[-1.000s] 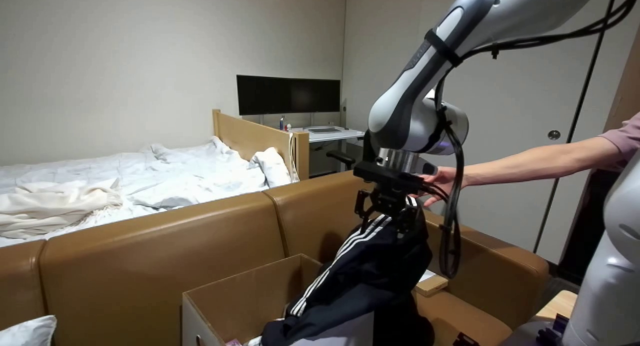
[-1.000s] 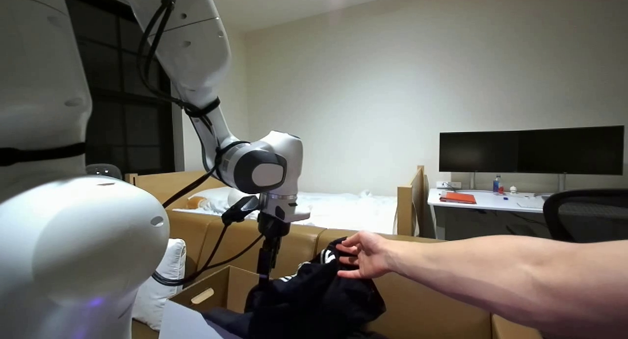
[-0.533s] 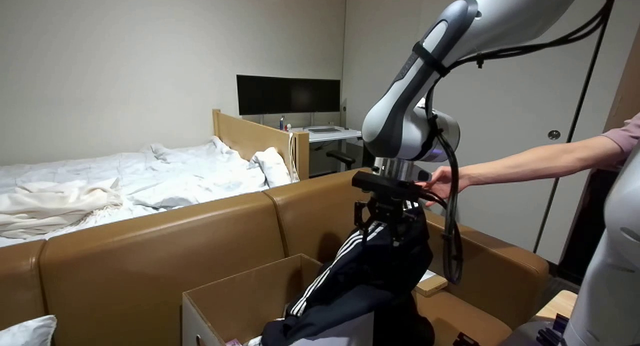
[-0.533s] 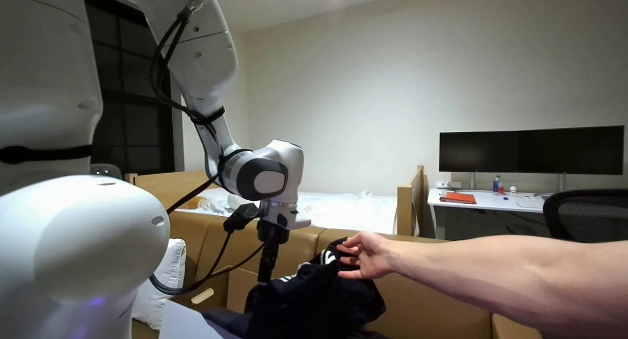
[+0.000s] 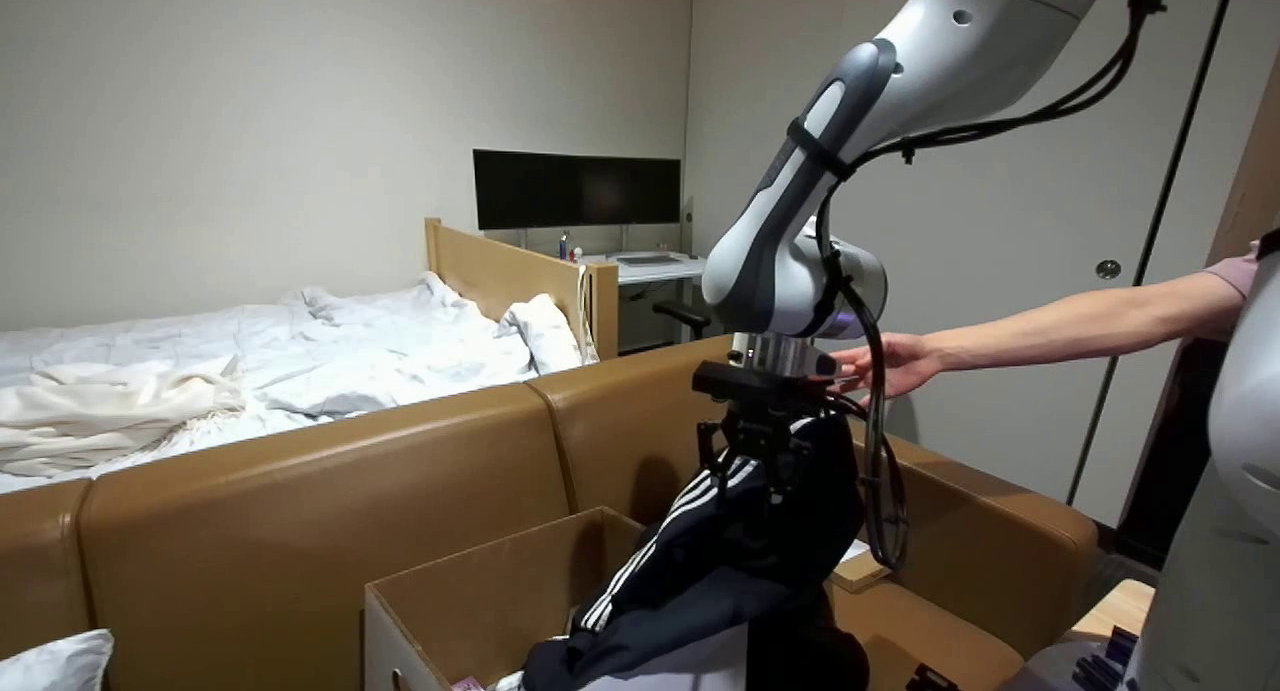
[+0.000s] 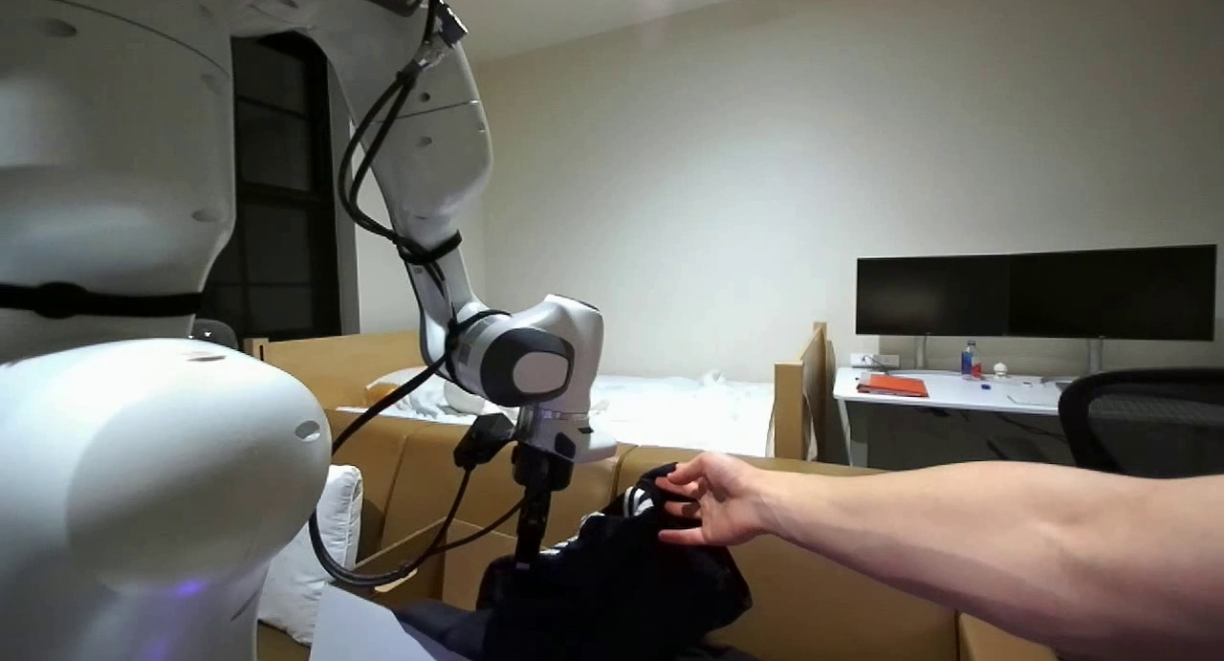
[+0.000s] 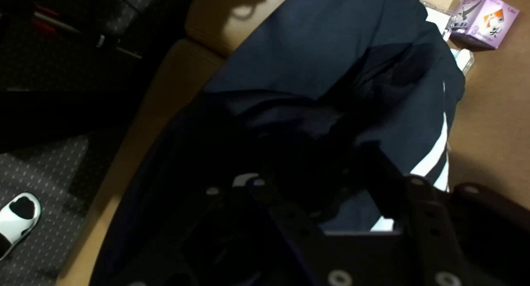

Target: Put the black trousers in the box

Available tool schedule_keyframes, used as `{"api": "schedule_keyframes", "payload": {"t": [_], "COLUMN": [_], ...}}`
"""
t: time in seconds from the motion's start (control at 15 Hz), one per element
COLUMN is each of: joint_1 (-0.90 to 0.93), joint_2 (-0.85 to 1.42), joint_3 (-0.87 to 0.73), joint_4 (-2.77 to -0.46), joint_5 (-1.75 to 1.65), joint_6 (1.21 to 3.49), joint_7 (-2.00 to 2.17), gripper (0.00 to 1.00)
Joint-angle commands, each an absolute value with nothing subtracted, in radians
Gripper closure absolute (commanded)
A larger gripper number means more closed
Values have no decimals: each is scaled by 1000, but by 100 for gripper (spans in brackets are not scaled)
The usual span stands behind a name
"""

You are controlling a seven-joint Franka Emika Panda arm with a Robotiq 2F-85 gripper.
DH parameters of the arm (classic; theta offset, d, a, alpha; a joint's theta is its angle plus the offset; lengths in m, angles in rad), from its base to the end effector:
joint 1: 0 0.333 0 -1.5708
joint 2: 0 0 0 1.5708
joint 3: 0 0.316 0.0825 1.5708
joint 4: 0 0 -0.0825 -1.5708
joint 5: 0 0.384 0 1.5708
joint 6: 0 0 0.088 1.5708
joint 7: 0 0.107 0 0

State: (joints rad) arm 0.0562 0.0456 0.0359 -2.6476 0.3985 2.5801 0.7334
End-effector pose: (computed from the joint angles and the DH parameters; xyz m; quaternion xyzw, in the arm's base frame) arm 0.4106 0.0313 0.2178 -0.8741 0.4728 0.0896 0.0662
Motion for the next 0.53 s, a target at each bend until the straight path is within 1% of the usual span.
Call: {"api": "schedule_keyframes", "payload": {"t": [0.0, 0.2, 0.27, 0.33, 0.47], "joint_1": [53, 59, 61, 66, 89], "joint_2": [98, 98, 90, 70, 18], "joint_3": [34, 28, 26, 25, 33], "joint_4": [-2586, -2562, -2555, -2552, -2531], "joint_5": [363, 310, 286, 254, 150], "joint_6": [2559, 2548, 2540, 2527, 2491], "joint_7": [713, 738, 749, 766, 829], "gripper": [73, 93, 98, 100, 100]}}
